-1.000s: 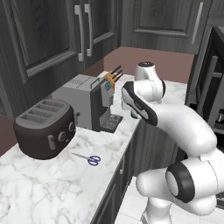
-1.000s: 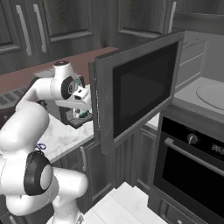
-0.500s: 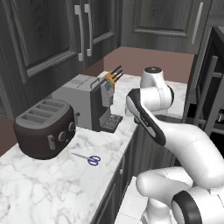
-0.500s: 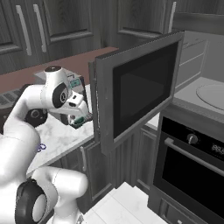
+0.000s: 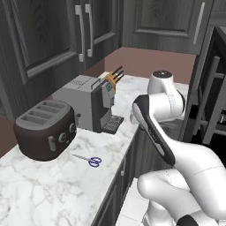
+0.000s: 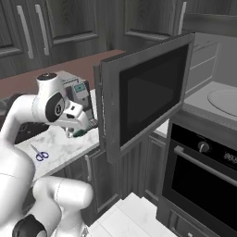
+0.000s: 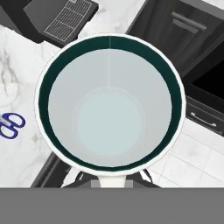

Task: Pick the mug from the counter and place it inside the microwave. Then close the microwave.

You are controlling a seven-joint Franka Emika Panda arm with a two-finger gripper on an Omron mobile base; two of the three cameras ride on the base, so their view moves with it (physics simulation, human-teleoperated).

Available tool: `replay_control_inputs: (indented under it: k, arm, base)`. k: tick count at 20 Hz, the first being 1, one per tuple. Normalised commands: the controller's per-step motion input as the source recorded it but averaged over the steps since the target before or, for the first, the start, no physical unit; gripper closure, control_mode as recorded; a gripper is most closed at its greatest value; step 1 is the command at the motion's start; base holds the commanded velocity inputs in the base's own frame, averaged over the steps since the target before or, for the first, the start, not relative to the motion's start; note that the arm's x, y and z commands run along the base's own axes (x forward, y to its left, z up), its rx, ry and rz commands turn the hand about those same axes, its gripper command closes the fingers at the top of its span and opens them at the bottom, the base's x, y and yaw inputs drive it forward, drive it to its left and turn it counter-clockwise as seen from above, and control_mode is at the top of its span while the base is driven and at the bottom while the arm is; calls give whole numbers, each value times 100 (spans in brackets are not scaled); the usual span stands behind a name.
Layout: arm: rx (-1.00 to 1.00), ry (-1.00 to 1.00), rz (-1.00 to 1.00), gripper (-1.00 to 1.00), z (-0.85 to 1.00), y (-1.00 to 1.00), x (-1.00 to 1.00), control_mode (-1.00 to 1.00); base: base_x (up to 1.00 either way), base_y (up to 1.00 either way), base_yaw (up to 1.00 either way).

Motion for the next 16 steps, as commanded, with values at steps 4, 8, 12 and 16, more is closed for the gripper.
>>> replay_control_inputs:
  k: [4,8,12,16]
  arm:
    - [0,0,0,100,6,0,-47,-100]
    - [0,0,0,100,0,0,-47,-100]
    - [0,0,0,100,0,0,-49,-100]
    - [0,0,0,100,0,0,-45,-100]
  base:
    - [0,0,0]
    - [0,0,0]
    - [0,0,0]
    - [0,0,0]
